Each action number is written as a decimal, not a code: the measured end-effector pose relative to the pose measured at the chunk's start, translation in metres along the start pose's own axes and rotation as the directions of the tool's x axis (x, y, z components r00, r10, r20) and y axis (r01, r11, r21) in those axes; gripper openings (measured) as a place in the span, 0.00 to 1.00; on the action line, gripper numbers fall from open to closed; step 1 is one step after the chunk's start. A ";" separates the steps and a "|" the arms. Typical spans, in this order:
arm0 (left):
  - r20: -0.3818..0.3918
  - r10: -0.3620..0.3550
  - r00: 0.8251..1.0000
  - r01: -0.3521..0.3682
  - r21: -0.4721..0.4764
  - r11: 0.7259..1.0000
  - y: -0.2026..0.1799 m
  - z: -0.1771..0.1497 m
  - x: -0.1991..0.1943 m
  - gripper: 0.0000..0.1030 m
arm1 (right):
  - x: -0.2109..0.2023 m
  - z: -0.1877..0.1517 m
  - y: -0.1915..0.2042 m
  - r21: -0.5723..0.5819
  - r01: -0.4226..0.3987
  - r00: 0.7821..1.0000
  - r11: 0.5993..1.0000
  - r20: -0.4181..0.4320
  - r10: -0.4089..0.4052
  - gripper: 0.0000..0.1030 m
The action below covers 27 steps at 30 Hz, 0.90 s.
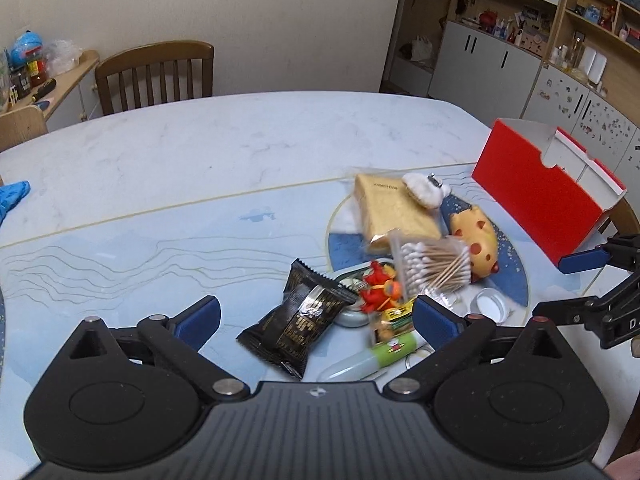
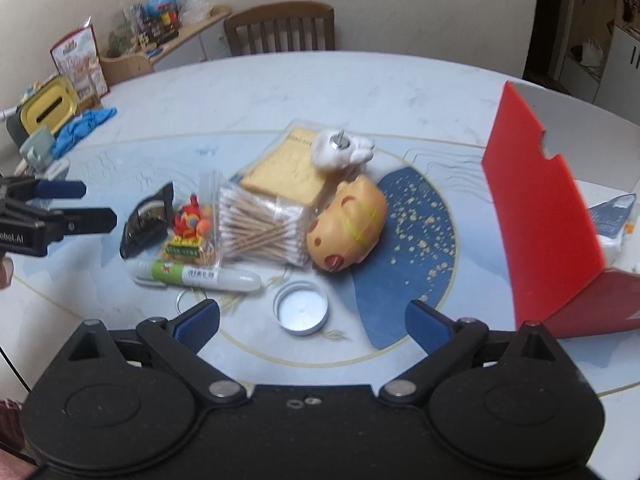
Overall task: Organize objects
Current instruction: 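Withdraw both tools from the shoebox back to the placemat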
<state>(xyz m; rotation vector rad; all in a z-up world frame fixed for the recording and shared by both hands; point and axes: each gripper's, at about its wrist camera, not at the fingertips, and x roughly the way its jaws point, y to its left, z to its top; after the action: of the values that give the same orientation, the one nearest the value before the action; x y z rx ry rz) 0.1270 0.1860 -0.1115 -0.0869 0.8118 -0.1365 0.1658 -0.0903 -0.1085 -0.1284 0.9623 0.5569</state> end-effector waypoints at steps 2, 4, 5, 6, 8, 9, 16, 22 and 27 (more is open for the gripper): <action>-0.004 0.016 1.000 -0.016 0.030 0.999 0.002 -0.003 0.007 1.00 | 0.007 -0.001 0.003 -0.004 0.004 1.000 1.000 -0.014 -0.004 0.96; -0.016 0.039 0.999 -0.039 0.057 0.998 0.003 -0.006 0.014 1.00 | 0.013 -0.002 0.005 -0.016 0.014 1.000 1.000 -0.021 -0.015 0.96; -0.018 0.047 0.999 -0.045 0.065 0.997 0.004 -0.007 0.018 1.00 | 0.016 -0.002 0.005 -0.023 0.018 1.000 1.000 -0.024 -0.018 0.96; -0.020 0.051 0.998 -0.050 0.068 0.996 0.006 -0.008 0.020 1.00 | 0.019 -0.002 0.006 -0.030 0.023 0.999 0.999 -0.027 -0.023 0.96; -0.024 0.054 0.998 -0.052 0.076 0.996 0.009 -0.010 0.027 1.00 | 0.024 -0.002 0.008 -0.039 0.033 0.999 0.999 -0.035 -0.035 0.93; -0.026 0.056 0.998 -0.054 0.080 0.995 0.010 -0.011 0.030 1.00 | 0.027 -0.002 0.008 -0.041 0.039 0.998 0.998 -0.039 -0.040 0.93; -0.055 0.051 0.997 -0.046 0.086 0.995 0.020 -0.014 0.049 1.00 | 0.039 -0.002 0.009 -0.058 0.055 0.997 0.997 -0.052 -0.058 0.87; -0.054 0.046 0.997 -0.042 0.083 0.996 0.024 -0.014 0.056 1.00 | 0.044 -0.002 0.012 -0.067 0.054 0.997 0.996 -0.059 -0.058 0.80; -0.058 0.031 0.998 -0.028 0.064 0.998 0.030 -0.015 0.058 0.99 | 0.049 -0.002 0.013 -0.071 0.051 0.996 0.996 -0.066 -0.056 0.73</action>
<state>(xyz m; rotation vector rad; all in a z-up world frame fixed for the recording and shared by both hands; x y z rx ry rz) 0.1579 0.2067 -0.1675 -0.0117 0.8670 -0.1370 0.1793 -0.0605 -0.1470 -0.2356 1.0035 0.5394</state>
